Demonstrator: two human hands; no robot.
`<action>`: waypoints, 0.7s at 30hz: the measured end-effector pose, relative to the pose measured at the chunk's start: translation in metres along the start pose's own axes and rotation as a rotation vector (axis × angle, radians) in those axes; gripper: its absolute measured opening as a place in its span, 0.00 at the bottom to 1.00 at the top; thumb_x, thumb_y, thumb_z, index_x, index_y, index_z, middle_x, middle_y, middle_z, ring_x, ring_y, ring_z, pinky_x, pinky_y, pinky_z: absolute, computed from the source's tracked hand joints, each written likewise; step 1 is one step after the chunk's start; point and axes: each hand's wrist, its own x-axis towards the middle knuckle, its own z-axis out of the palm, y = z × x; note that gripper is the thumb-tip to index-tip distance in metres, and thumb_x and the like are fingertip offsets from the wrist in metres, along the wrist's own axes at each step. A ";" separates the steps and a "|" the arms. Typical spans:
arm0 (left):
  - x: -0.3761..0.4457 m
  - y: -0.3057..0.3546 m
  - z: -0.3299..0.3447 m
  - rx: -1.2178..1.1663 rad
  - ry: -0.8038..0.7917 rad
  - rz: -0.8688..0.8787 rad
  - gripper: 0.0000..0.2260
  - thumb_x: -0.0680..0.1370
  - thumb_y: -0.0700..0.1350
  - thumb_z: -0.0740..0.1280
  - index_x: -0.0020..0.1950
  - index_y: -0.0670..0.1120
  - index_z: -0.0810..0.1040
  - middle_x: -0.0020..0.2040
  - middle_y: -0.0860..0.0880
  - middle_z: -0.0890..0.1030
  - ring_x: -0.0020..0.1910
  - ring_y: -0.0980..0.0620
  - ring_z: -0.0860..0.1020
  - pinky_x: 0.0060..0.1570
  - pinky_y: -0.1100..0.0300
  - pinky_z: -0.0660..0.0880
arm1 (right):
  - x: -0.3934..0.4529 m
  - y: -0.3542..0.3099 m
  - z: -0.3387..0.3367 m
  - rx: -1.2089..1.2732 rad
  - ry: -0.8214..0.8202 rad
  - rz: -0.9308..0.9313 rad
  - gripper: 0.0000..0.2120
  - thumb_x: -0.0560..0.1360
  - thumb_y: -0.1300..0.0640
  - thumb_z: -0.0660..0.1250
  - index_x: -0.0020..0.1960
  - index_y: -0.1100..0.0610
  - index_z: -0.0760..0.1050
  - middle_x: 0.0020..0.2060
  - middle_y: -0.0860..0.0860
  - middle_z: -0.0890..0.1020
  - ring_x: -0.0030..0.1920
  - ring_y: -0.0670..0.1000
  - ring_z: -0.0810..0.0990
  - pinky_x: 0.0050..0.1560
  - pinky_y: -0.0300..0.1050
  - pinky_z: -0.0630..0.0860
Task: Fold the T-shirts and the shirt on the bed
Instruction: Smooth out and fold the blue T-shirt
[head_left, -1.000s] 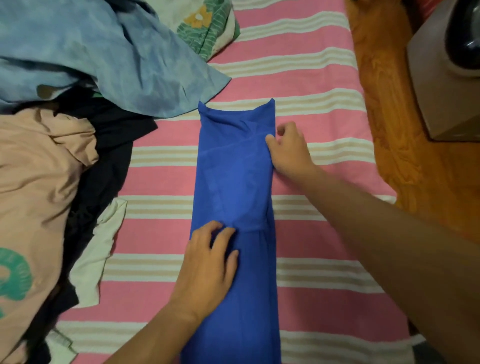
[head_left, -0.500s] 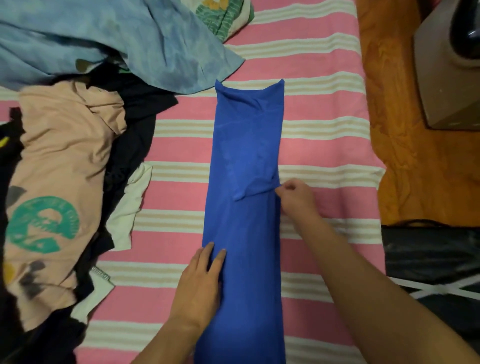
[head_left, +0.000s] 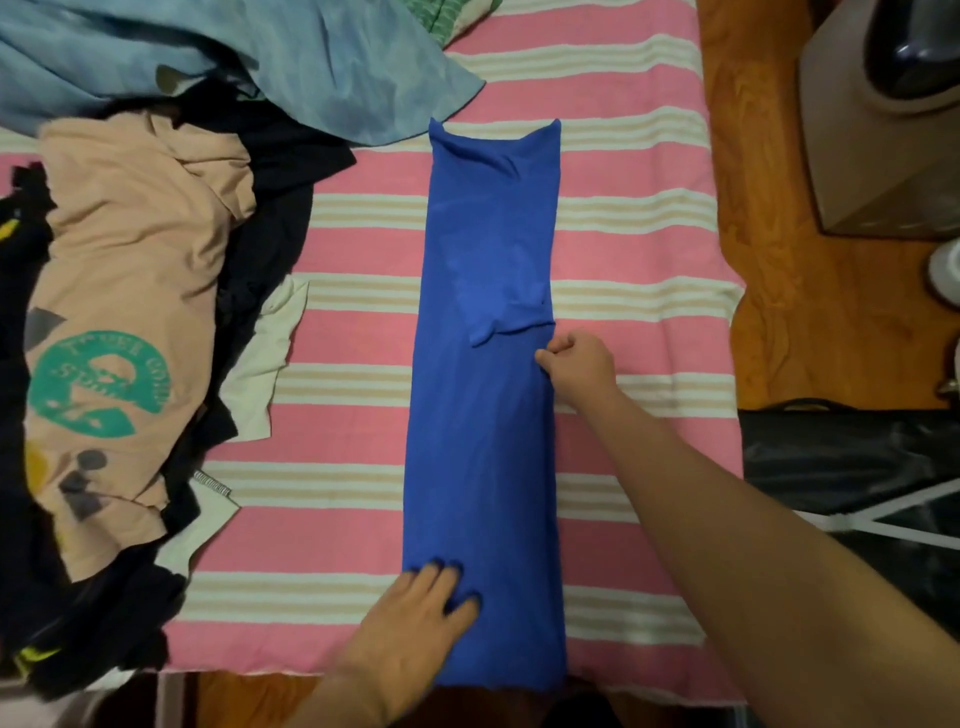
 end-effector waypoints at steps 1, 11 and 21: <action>-0.008 0.005 0.010 0.030 -0.021 0.051 0.23 0.66 0.56 0.66 0.60 0.52 0.78 0.59 0.43 0.80 0.54 0.42 0.80 0.54 0.49 0.72 | 0.000 0.001 0.001 0.028 -0.002 0.017 0.13 0.75 0.56 0.73 0.36 0.52 0.71 0.38 0.50 0.80 0.41 0.53 0.78 0.46 0.47 0.76; -0.013 0.014 0.027 0.070 0.132 0.175 0.17 0.72 0.47 0.55 0.53 0.53 0.80 0.49 0.48 0.80 0.47 0.45 0.80 0.44 0.49 0.79 | 0.043 -0.016 -0.004 0.012 0.056 0.008 0.08 0.67 0.62 0.63 0.34 0.52 0.67 0.37 0.52 0.77 0.39 0.54 0.75 0.44 0.55 0.83; -0.029 0.013 0.022 -0.326 0.337 -0.147 0.07 0.79 0.53 0.65 0.48 0.52 0.79 0.46 0.51 0.75 0.46 0.48 0.75 0.47 0.53 0.77 | -0.077 0.016 0.000 -0.111 0.050 -0.131 0.16 0.76 0.48 0.70 0.51 0.55 0.66 0.49 0.51 0.75 0.43 0.52 0.74 0.43 0.47 0.69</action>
